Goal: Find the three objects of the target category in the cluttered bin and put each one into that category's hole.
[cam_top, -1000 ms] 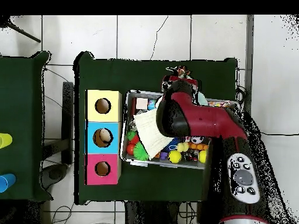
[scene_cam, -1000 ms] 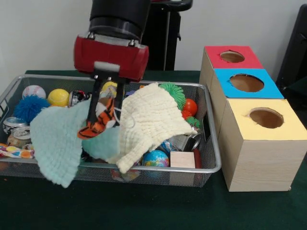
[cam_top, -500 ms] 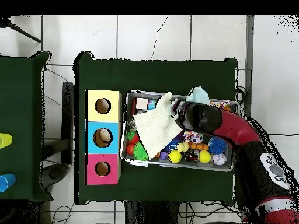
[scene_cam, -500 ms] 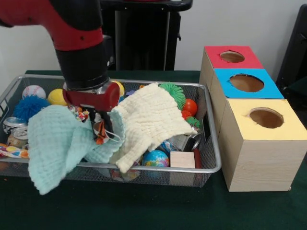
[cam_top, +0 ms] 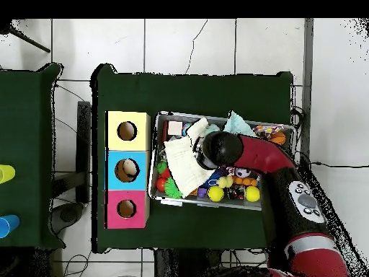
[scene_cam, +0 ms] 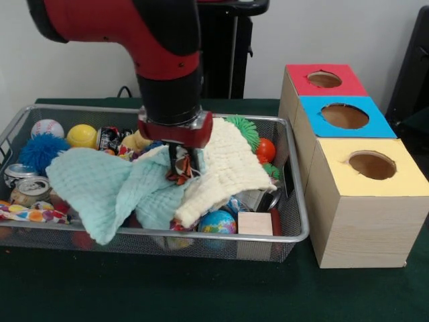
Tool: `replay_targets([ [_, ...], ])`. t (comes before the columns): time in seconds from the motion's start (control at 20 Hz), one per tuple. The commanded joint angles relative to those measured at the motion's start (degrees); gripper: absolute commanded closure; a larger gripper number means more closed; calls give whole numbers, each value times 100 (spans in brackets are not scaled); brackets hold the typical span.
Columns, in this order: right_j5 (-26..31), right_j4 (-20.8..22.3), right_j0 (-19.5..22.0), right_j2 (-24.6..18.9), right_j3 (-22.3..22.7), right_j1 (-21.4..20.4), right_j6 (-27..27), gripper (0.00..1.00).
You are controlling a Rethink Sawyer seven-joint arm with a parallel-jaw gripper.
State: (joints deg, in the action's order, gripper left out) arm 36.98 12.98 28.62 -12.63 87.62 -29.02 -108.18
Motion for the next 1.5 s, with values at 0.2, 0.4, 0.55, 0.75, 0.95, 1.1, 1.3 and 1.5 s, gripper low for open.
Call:
replay_targets([
  [0.2, -160, 376, -379, 497, -579, 279, -517, 100],
  [0.4, -697, 645, -605, 750, -857, 336, -518, 0],
  [0.55, -983, 836, -826, 967, -1024, 309, -661, 0],
  [0.75, -798, 695, -1081, 1139, -1118, 124, -836, 0],
  [0.95, 379, 289, -1204, 1146, -1197, -41, -680, 0],
  [1.1, 1321, 20, -1155, 1004, -1200, -37, -393, 0],
  [1.3, 2264, -137, -961, 618, -1487, 161, 216, 0],
  [1.5, 2957, -152, -846, 456, -1693, 285, 550, 0],
])
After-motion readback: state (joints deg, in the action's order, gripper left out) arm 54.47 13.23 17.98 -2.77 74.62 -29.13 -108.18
